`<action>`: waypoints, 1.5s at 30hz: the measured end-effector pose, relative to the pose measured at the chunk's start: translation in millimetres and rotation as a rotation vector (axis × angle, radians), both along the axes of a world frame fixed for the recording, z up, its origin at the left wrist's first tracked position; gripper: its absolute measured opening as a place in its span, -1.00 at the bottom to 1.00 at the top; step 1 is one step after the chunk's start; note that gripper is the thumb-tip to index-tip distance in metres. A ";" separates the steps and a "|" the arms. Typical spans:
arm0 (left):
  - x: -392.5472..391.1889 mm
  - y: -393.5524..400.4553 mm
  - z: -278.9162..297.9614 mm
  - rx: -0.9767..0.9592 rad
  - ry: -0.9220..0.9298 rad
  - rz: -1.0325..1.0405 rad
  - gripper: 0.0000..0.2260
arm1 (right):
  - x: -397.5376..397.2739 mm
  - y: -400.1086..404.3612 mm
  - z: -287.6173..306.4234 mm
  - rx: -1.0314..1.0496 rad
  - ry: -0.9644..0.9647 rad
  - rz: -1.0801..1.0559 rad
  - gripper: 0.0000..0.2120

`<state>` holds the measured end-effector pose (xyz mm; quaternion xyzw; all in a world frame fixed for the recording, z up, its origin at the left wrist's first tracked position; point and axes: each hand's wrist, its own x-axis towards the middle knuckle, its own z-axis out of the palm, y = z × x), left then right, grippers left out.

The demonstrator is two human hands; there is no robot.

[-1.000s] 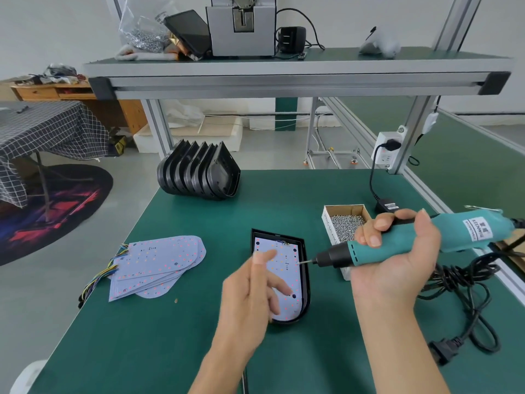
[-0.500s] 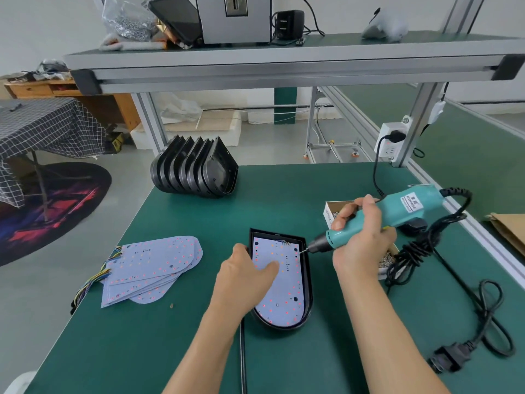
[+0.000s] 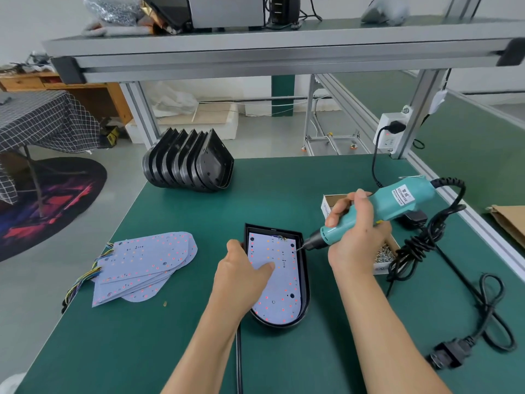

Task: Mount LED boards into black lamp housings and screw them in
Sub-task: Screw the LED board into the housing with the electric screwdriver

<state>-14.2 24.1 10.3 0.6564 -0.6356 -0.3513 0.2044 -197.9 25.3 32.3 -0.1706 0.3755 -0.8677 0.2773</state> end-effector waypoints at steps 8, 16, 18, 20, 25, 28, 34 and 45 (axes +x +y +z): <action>0.7 -1.0 -4.1 -0.004 0.024 0.009 -0.54 | 1.8 -1.5 -1.9 -0.009 0.016 0.009 -0.77; 0.4 -0.7 -4.6 -0.009 0.026 0.011 -0.54 | 4.5 -1.4 -1.7 -0.019 0.081 0.011 -0.79; 0.4 -0.5 -4.2 -0.007 0.029 0.013 -0.54 | 6.2 -1.2 -1.5 -0.016 0.125 0.000 -0.79; 0.4 -0.2 -3.9 -0.006 0.027 0.012 -0.54 | 8.7 -0.8 -0.1 -0.023 0.181 -0.006 -0.85; -0.2 -0.1 -3.3 -0.024 0.010 0.009 -0.55 | 16.1 -0.3 6.0 -0.021 0.323 0.005 -0.80; 0.0 0.1 -3.0 -0.030 0.010 0.004 -0.55 | 18.8 0.0 8.4 0.005 0.375 0.009 -0.78; -0.3 0.9 -1.2 -0.024 0.018 0.000 -0.56 | 21.7 -0.4 12.0 0.023 0.402 0.021 -0.76; -0.8 0.5 -0.1 -0.013 0.016 0.003 -0.57 | 22.2 0.0 14.6 0.059 0.379 0.018 -0.76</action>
